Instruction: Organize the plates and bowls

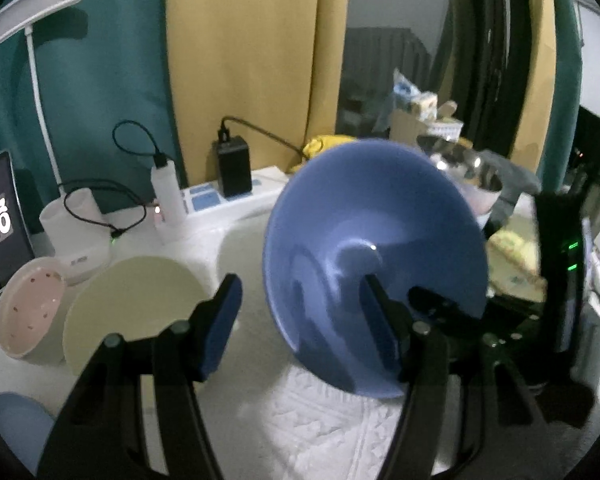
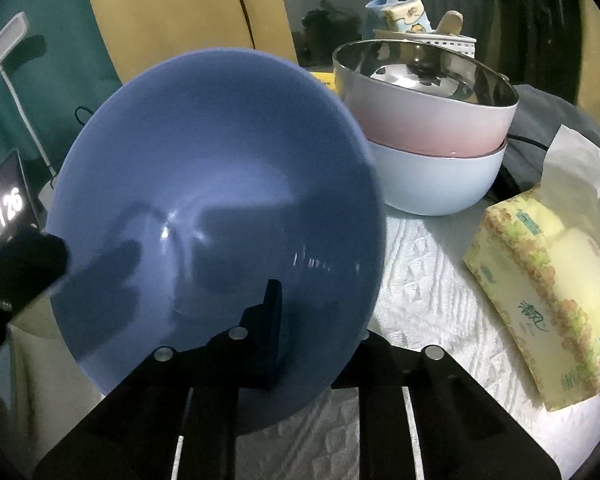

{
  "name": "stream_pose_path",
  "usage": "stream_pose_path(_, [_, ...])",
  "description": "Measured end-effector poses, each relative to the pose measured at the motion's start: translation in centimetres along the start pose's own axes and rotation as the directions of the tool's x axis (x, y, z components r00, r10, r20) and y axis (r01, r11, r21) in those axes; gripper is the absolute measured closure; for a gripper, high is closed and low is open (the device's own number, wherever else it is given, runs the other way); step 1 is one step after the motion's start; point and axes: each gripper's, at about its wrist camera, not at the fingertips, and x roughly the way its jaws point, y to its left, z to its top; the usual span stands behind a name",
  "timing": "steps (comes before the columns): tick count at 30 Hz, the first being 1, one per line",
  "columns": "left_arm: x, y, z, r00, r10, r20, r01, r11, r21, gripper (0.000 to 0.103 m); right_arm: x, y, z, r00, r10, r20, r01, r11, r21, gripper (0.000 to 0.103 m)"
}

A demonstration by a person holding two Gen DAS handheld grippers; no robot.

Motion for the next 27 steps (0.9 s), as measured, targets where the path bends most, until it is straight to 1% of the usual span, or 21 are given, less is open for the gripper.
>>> stream_pose_path(2, [0.8, -0.2, -0.2, 1.0, 0.007, -0.027, -0.007, 1.0, 0.01, 0.041, -0.1, -0.1, 0.0, 1.0, 0.007, 0.003, -0.007, 1.0, 0.005, 0.089])
stream_pose_path(4, [1.2, -0.3, -0.5, 0.999, 0.008, -0.033, -0.007, 1.0, 0.018, 0.042, -0.2, -0.3, -0.1, 1.0, 0.019, 0.006, -0.019, 1.0, 0.01, 0.091])
stream_pose_path(5, [1.3, -0.3, -0.7, 0.999, -0.001, -0.035, 0.002, 1.0, 0.026, 0.05, -0.2, -0.3, -0.1, 1.0, 0.026, 0.007, -0.026, 1.0, 0.012, 0.091])
stream_pose_path(6, [1.4, -0.4, -0.8, 0.999, -0.002, -0.042, 0.003, 0.999, 0.032, 0.055, -0.3, -0.4, -0.2, 1.0, 0.028, 0.007, -0.028, 1.0, 0.012, 0.092])
stream_pose_path(7, [1.5, -0.5, -0.9, 0.999, 0.002, -0.046, 0.0, 0.999, 0.037, 0.055, -0.3, -0.4, -0.3, 1.0, 0.03, 0.007, -0.03, 0.999, 0.012, 0.092])
stream_pose_path(9, [1.4, -0.5, -0.9, 0.999, 0.005, -0.041, -0.004, 0.999, 0.039, 0.06, -0.4, -0.7, -0.4, 0.999, 0.033, 0.006, -0.033, 0.999, 0.013, 0.092])
stream_pose_path(12, [0.9, -0.4, -0.9, 0.999, 0.0, -0.034, 0.001, 0.999, 0.037, 0.062, -0.8, -0.7, -0.4, 1.0, 0.029, 0.007, -0.029, 0.999, 0.015, 0.091])
stream_pose_path(19, [-0.4, -0.5, -1.1, 1.0, -0.004, -0.022, 0.005, 0.999, 0.039, 0.062, -1.4, -0.3, -0.2, 1.0, 0.019, 0.016, -0.019, 1.0, 0.003, 0.091])
stream_pose_path(27, [-2.8, -0.6, -1.5, 1.0, -0.029, -0.012, 0.029, 0.999, 0.04, 0.062, -3.0, -0.1, -1.1, 1.0, 0.019, 0.01, -0.019, 1.0, 0.006, 0.091])
